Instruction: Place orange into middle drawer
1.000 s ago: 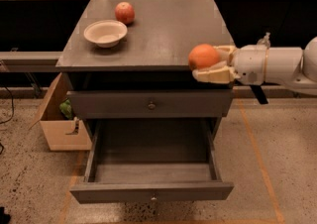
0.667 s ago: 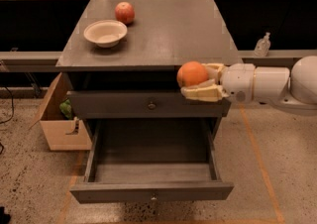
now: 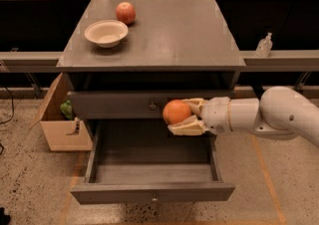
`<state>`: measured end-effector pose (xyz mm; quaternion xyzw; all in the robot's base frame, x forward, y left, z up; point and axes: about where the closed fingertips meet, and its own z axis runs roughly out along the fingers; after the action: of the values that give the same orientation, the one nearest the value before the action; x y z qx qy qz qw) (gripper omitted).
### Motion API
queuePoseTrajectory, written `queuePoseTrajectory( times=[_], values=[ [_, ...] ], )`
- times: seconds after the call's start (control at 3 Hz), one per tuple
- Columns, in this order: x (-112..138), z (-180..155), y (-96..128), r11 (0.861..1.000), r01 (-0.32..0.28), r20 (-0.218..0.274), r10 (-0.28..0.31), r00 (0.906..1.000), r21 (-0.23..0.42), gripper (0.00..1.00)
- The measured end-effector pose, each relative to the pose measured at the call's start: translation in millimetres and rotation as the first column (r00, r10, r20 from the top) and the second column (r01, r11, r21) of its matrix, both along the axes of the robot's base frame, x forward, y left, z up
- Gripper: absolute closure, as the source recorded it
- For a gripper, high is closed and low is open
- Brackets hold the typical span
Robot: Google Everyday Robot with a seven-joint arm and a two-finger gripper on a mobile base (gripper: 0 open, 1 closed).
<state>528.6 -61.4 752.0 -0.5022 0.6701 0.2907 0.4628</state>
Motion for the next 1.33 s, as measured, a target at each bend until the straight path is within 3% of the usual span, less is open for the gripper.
queuePoseTrajectory(
  times=[0.33, 0.67, 1.0, 1.33],
  values=[
    [-3.8, -51.9, -8.9, 0.991, -0.023, -0.012, 0.022, 0.9997, -0.135, 1.00],
    [-3.8, -51.9, -8.8, 0.991, -0.024, -0.012, 0.022, 0.9997, -0.135, 1.00],
    [-9.5, -104.9, -7.6, 0.984, -0.063, -0.064, 0.053, 0.9965, -0.168, 1.00],
    [-8.2, -163.1, -1.8, 0.962, -0.135, -0.094, 0.116, 0.9888, -0.235, 1.00]
  ],
)
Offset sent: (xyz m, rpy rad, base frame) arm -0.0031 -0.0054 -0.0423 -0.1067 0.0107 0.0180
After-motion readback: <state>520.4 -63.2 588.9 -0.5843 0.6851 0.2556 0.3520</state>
